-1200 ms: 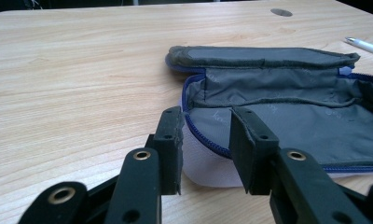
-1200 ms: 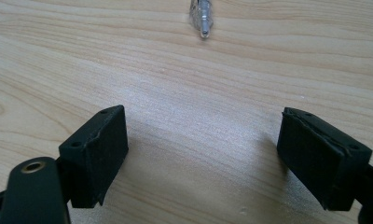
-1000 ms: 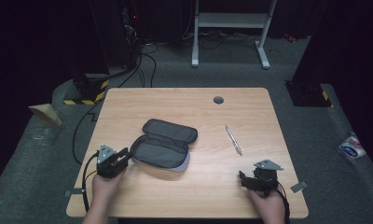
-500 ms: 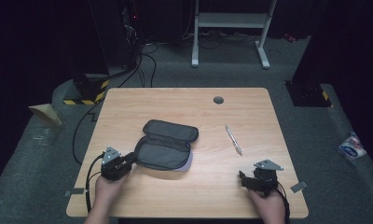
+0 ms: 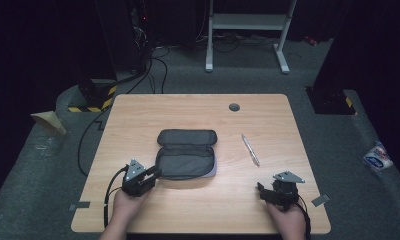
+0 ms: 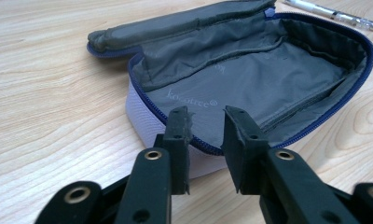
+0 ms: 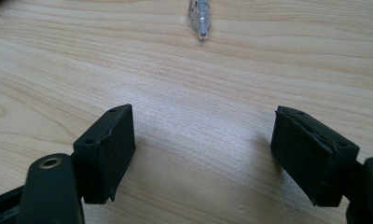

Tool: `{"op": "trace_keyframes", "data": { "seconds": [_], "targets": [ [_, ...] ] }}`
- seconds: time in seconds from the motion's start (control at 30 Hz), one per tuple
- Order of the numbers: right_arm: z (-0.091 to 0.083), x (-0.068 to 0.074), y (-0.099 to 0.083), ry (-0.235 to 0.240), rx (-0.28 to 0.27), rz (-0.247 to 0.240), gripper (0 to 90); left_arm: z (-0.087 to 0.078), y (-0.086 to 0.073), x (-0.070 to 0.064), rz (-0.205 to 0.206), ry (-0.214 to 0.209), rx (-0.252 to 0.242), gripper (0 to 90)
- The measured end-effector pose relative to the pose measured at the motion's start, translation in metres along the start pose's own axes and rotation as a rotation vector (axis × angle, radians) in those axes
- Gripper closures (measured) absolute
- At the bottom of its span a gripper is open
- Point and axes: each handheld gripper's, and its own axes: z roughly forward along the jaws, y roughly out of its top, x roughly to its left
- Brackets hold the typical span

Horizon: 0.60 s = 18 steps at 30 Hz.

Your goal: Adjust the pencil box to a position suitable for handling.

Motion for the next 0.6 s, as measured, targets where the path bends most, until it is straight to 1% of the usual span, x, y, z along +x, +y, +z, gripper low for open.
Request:
{"op": "trace_keyframes", "data": {
  "seconds": [0.03,0.1,0.17,0.2,0.23,0.27,0.33,0.4,0.47,0.6],
  "targets": [
    [0.000,0.000,0.000,0.000,0.000,0.000,22.3,0.000,0.000,-0.003,-0.006,0.004,-0.006,69.5],
    [0.000,0.000,0.000,-0.002,-0.001,0.005,22.8,0.001,-0.002,-0.008,0.013,0.009,-0.025,69.4],
    [0.000,0.000,0.000,-0.002,-0.002,0.003,23.0,0.002,-0.003,-0.012,0.037,0.029,-0.034,69.3],
    [0.000,0.000,0.000,-0.002,-0.002,0.001,23.0,0.003,-0.003,-0.013,0.040,0.038,-0.035,69.2],
    [0.000,0.000,0.000,-0.002,-0.001,0.006,23.0,0.004,-0.002,-0.014,0.033,0.047,-0.034,69.2],
    [0.000,0.000,0.000,-0.003,0.000,0.001,23.1,0.005,-0.002,-0.014,0.033,0.058,-0.036,69.3],
    [0.000,0.000,0.000,-0.006,0.001,0.011,23.7,0.007,-0.001,-0.014,0.022,0.071,-0.028,69.3],
    [0.000,0.000,0.000,-0.004,-0.003,0.010,23.9,0.010,0.000,-0.014,0.032,0.085,-0.016,69.3],
    [0.000,0.000,0.000,-0.003,-0.004,0.010,23.9,0.011,0.001,-0.014,0.021,0.091,-0.007,69.4],
    [0.000,0.000,0.000,-0.003,0.000,0.008,24.0,0.014,0.002,-0.013,0.017,0.098,0.015,69.4]
  ]
}}
